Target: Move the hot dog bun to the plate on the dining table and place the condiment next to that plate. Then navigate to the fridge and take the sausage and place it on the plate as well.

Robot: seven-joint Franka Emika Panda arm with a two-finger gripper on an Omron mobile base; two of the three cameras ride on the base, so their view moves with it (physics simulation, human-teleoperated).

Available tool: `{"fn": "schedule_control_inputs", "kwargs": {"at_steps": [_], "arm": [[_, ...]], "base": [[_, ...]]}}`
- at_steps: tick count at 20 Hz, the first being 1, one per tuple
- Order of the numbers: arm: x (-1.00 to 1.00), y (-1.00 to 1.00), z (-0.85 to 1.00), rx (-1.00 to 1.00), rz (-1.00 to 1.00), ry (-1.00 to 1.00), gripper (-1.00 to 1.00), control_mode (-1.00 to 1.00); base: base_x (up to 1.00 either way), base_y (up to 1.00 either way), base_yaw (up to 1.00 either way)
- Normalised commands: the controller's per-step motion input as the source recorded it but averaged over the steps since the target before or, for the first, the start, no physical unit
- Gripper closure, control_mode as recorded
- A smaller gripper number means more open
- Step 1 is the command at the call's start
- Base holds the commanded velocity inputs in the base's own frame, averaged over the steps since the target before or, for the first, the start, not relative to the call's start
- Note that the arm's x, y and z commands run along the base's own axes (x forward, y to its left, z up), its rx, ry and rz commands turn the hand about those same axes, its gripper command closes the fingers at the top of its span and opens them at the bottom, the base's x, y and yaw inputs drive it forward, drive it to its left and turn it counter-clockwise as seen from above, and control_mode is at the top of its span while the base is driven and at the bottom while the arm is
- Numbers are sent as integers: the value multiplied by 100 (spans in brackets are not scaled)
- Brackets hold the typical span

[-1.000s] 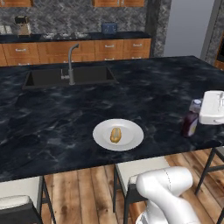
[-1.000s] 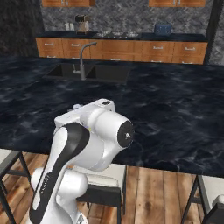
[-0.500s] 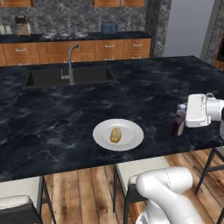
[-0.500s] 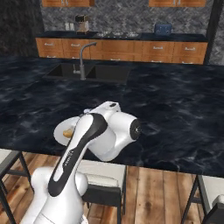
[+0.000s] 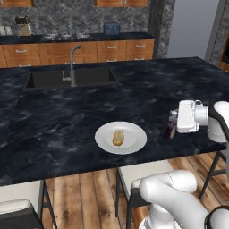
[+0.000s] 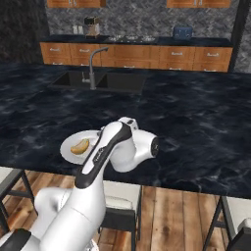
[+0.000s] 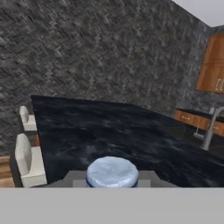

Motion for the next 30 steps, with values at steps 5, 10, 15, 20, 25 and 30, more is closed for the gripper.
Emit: {"fn": "schedule_control_inputs", "kwargs": {"at_steps": [5,10,15,20,25,30], "arm": [[59,-8,-40,0,9,-3,100,-100],[53,-5,-36,0,7,0,100,-100],[51,0,-30,-1,2,0,100,-100],[32,-4,-28,-2,2,0,100,-100],[27,-4,-30,-4,0,0,100,-100],[32,-1,-35,-5,1,0,100,-100]], "base": [[0,0,0],[0,0,0],[0,0,0],[0,0,0],[0,0,0],[0,0,0]]}}
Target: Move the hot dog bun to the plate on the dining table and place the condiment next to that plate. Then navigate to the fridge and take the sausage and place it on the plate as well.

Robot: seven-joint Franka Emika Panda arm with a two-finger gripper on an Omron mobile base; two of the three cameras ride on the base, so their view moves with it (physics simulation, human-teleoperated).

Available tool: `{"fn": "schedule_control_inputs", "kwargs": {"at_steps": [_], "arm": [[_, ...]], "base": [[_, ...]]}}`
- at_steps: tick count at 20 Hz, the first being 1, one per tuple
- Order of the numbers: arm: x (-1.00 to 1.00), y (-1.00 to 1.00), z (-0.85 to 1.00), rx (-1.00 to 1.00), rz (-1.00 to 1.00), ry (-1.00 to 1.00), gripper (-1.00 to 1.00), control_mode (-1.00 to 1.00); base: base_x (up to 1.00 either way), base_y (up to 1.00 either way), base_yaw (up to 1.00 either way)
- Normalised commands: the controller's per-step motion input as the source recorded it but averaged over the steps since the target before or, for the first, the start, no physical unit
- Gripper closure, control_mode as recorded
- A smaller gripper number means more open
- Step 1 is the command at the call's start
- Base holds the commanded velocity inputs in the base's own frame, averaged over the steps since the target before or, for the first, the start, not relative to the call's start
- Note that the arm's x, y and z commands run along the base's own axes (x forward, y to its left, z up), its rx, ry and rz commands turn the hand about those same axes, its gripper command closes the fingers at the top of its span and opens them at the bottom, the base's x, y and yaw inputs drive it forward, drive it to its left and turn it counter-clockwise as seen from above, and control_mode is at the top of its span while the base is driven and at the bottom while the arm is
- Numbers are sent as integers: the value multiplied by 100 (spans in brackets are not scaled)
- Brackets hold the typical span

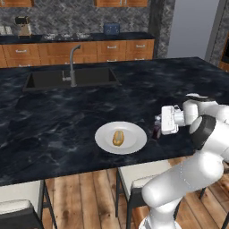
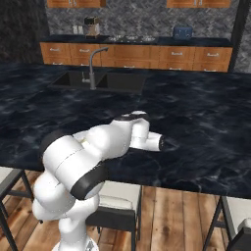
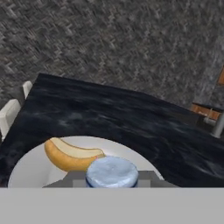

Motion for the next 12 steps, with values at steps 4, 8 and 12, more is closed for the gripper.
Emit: {"fn": "schedule_control_inputs", "kwargs": {"at_steps": [4,8,12], "arm": [[23,-6,-35,-1,5,0,100,-100],[23,-4,-26,0,8,0,100,-100],[17,-8,-26,0,11,-3,100,-100]], "base": [[0,0,0],[0,0,0],[0,0,0]]}}
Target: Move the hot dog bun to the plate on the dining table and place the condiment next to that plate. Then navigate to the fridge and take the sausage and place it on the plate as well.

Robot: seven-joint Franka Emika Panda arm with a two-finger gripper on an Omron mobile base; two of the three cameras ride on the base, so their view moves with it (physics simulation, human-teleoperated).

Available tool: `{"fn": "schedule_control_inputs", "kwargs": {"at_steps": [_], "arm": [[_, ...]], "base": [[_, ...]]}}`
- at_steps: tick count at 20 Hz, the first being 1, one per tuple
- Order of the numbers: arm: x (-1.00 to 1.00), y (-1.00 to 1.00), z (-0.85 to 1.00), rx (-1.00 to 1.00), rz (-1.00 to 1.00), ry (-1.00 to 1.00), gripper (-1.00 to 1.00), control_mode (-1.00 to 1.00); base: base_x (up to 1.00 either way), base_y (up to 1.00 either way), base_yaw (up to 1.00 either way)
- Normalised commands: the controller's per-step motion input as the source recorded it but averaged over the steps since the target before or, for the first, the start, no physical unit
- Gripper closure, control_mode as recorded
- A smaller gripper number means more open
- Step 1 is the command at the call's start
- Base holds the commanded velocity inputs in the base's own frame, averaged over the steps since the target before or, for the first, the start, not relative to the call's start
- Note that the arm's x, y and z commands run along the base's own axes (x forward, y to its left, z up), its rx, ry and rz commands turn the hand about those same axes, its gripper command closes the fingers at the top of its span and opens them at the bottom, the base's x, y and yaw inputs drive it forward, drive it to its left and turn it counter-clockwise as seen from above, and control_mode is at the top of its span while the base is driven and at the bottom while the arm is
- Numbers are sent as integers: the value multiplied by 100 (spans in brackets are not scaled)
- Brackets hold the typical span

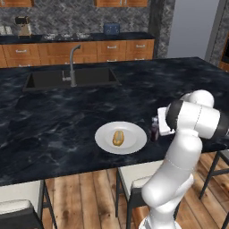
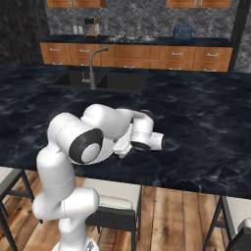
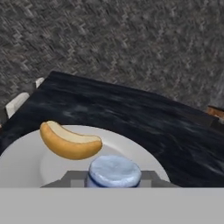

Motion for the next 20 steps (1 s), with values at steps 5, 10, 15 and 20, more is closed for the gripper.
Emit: {"fn": "schedule_control_inputs", "kwargs": {"at_steps": [5,10,15,20], "arm": [[11,-3,-33,0,11,-3,100,-100],[4,0,-26,0,7,-5,-100,-100],[-13,0,4,0,0,-10,-100,-100],[-22,0,39,0,0,-7,-100,-100]], "base": [[0,0,0],[0,0,0],[0,0,0],[0,0,0]]}}
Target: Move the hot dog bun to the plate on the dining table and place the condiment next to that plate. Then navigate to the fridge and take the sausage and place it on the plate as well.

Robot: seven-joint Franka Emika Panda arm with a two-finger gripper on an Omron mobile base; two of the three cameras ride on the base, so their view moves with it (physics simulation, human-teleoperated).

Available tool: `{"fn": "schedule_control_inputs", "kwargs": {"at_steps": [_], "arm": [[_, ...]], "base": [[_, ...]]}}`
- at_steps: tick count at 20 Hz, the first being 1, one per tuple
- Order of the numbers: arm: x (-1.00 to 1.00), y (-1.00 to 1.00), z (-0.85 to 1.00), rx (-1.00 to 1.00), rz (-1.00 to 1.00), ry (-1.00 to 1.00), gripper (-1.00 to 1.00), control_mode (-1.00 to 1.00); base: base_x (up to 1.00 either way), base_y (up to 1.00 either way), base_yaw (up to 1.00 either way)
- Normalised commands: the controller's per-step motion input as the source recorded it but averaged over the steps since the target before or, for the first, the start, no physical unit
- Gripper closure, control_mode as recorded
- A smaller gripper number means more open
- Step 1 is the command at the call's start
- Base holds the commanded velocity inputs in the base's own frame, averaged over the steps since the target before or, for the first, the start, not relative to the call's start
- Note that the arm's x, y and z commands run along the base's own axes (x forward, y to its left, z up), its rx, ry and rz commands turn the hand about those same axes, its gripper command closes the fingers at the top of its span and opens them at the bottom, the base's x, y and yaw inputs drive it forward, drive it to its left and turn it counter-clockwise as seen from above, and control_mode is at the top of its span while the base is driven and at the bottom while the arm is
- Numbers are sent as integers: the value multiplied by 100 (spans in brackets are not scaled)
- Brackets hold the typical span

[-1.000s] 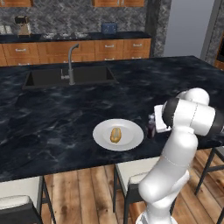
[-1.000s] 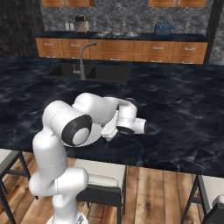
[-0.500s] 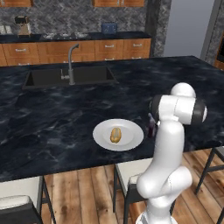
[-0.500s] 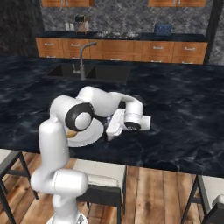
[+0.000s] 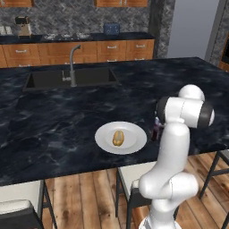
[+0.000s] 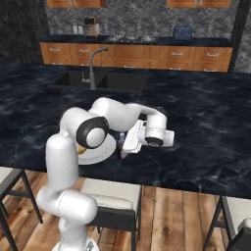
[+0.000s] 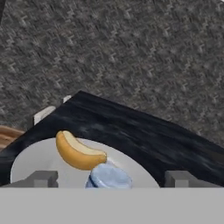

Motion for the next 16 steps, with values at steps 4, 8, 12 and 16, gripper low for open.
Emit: {"fn": "schedule_control_inputs", "kwargs": {"at_steps": [4,8,12,16], "arm": [[-30,1,61,0,-5,-4,-100,-100],[-48,34,57,0,-2,0,-100,-100],[-53,49,56,0,0,0,-100,-100],[-52,50,59,0,-1,0,-100,-100]], "base": [[0,0,0],[0,0,0],[0,0,0],[0,0,0]]}}
